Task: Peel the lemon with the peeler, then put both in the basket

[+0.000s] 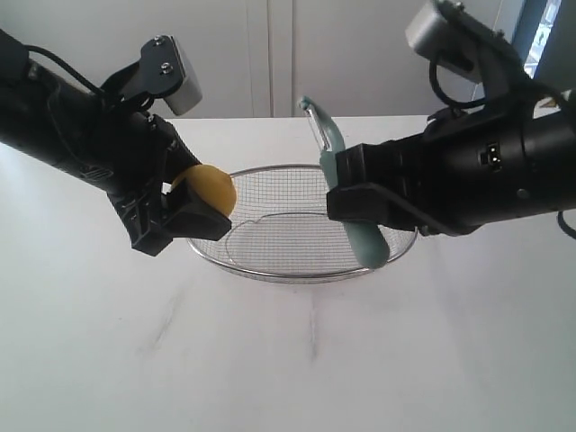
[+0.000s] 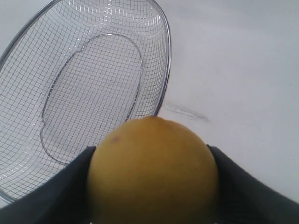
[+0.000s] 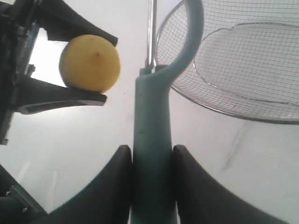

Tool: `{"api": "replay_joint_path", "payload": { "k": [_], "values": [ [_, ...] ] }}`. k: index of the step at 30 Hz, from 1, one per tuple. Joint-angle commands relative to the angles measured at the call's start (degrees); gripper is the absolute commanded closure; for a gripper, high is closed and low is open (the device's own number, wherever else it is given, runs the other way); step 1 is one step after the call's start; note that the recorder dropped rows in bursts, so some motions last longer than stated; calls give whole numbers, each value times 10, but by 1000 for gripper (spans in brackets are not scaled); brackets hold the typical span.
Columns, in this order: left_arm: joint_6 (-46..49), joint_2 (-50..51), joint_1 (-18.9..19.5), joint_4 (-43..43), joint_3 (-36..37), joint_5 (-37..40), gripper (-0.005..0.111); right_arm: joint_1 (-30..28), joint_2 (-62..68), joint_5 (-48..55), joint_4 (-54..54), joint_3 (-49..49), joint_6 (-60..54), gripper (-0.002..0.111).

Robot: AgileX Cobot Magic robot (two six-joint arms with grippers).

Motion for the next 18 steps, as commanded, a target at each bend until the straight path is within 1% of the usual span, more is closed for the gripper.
{"api": "replay_joint_path", "payload": {
  "k": [1, 6, 8, 10, 14, 18],
  "values": [
    [-3, -7, -3, -13, 4, 13, 107, -4, 16, -31, -17, 22, 12, 108],
    [-3, -7, -3, -13, 4, 13, 107, -3, 61, -38, -9, 41, 11, 108],
    [-3, -7, -3, -13, 4, 13, 107, -3, 87, -44, 16, 45, -7, 108],
    [-3, -7, -3, -13, 4, 13, 107, -3, 114, -39, 69, 46, -62, 108],
    [-3, -7, -3, -13, 4, 12, 107, -3, 161, -24, 227, 46, -199, 108],
    [-3, -7, -3, -13, 4, 12, 107, -1, 197, 0, 332, 46, -284, 108]
  ]
}}
